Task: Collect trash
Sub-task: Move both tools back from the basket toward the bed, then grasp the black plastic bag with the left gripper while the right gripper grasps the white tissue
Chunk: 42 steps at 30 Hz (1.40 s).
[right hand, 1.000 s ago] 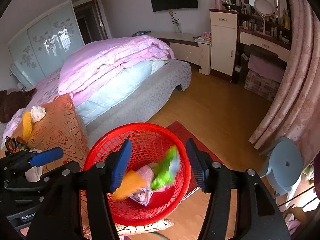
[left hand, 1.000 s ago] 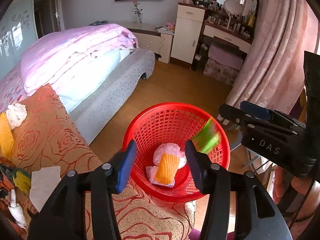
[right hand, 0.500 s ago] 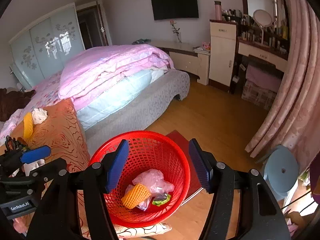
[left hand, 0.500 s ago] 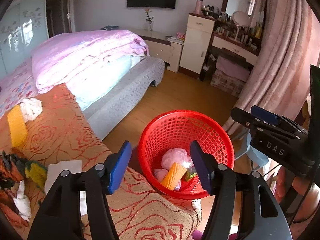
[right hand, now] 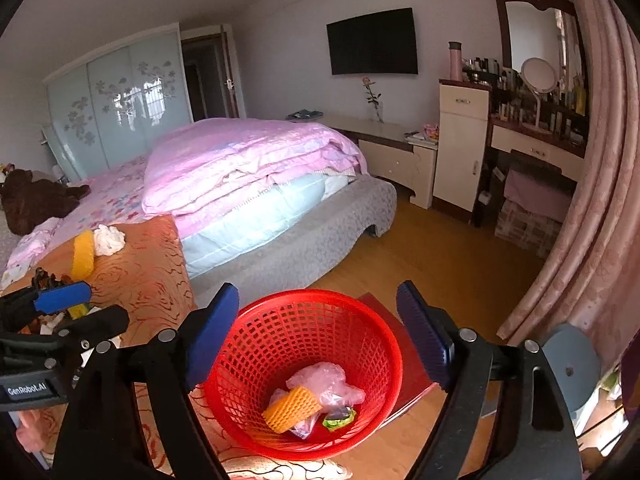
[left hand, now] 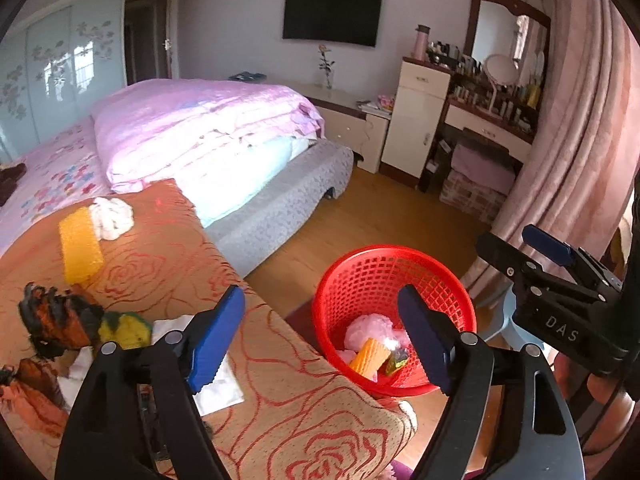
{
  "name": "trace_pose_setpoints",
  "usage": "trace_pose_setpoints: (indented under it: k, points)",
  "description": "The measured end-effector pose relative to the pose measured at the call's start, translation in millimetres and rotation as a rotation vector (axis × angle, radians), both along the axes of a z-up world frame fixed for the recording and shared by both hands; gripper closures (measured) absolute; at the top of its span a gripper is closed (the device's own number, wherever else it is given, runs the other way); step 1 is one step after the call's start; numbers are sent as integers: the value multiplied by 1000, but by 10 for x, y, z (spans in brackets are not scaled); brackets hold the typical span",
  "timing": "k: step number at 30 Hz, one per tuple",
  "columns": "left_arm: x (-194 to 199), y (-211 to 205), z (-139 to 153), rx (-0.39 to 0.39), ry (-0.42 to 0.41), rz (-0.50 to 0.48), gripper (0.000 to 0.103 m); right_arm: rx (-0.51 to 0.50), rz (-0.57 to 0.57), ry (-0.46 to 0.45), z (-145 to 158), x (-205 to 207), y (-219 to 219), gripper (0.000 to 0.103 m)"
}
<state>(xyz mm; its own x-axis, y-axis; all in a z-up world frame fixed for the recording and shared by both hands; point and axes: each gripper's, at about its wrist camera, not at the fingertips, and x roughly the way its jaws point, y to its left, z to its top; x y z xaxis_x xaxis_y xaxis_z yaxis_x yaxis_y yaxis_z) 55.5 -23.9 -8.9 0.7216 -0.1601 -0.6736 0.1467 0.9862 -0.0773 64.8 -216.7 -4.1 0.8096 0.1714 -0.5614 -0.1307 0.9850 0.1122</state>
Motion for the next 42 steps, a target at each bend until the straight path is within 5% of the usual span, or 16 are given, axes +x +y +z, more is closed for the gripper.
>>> trace_pose_setpoints:
  k: [10, 22, 34, 42]
  points:
    - [-161, 302, 177, -32, -29, 73, 27, 5, 41, -14, 83, -119, 220, 24]
    - [-309, 1145, 286, -46, -22, 234, 27, -1, 104, 8, 69, -173, 455, 23]
    - [-463, 1225, -320, -90, 112, 211, 28, -13, 139, 33, -1, -206, 553, 23]
    - [-457, 1119, -590, -84, 162, 169, 56, -26, 165, 46, -41, -209, 617, 23]
